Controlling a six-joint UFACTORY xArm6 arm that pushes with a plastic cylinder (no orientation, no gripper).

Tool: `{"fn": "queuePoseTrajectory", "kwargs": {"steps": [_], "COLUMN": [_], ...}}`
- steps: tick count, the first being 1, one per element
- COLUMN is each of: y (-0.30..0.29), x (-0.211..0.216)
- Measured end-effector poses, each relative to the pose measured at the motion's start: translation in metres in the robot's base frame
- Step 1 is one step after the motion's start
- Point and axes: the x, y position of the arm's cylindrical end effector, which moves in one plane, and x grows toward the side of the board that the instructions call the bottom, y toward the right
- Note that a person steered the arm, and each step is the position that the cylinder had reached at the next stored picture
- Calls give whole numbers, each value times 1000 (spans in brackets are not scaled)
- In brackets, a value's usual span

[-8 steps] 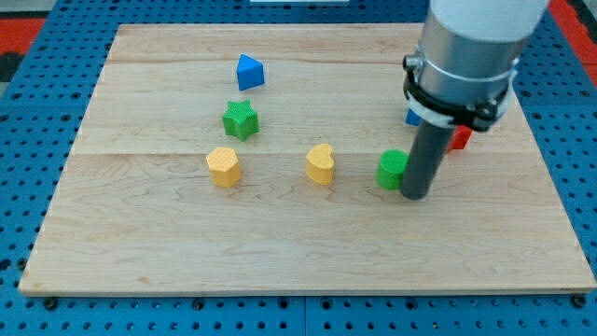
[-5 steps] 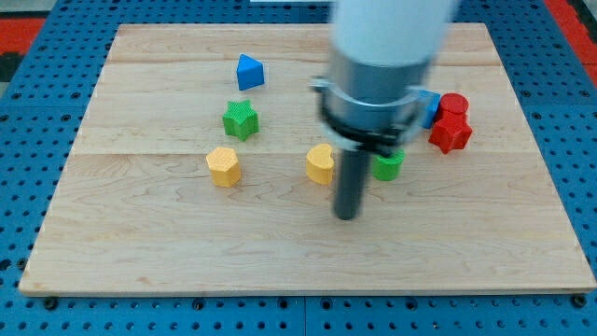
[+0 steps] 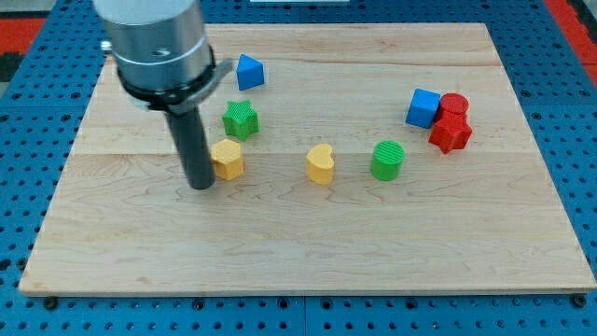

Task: Push the red star closer to the blue cube

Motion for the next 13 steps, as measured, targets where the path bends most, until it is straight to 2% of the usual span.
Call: {"fn": "queuePoseTrajectory", "kwargs": {"steps": [2,3,4,5,6,7,9,12,13], "y": [-33,28,138,259,316,317,314,284,306], "x": [-7,29,32,15,-6,-39,-60,-85,-73]}}
